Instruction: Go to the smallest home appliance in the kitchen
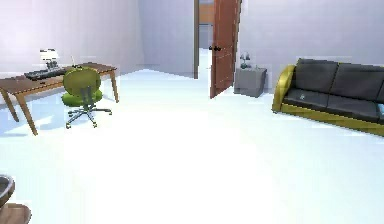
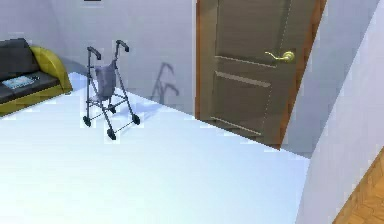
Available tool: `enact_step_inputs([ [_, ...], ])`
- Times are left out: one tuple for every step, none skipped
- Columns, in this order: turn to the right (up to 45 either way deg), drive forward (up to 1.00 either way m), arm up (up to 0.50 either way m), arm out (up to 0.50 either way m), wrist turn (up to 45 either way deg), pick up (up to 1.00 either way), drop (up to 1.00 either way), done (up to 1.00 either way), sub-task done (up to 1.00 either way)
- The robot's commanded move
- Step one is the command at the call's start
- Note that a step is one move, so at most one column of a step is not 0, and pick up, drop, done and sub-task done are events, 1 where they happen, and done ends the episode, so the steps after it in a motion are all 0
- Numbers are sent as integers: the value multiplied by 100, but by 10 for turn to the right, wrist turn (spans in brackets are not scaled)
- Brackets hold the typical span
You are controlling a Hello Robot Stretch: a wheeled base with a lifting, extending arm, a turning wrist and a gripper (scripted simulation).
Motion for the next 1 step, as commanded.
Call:
enact_step_inputs([
  [0,100,0,0,0,0,0,0,0],
])
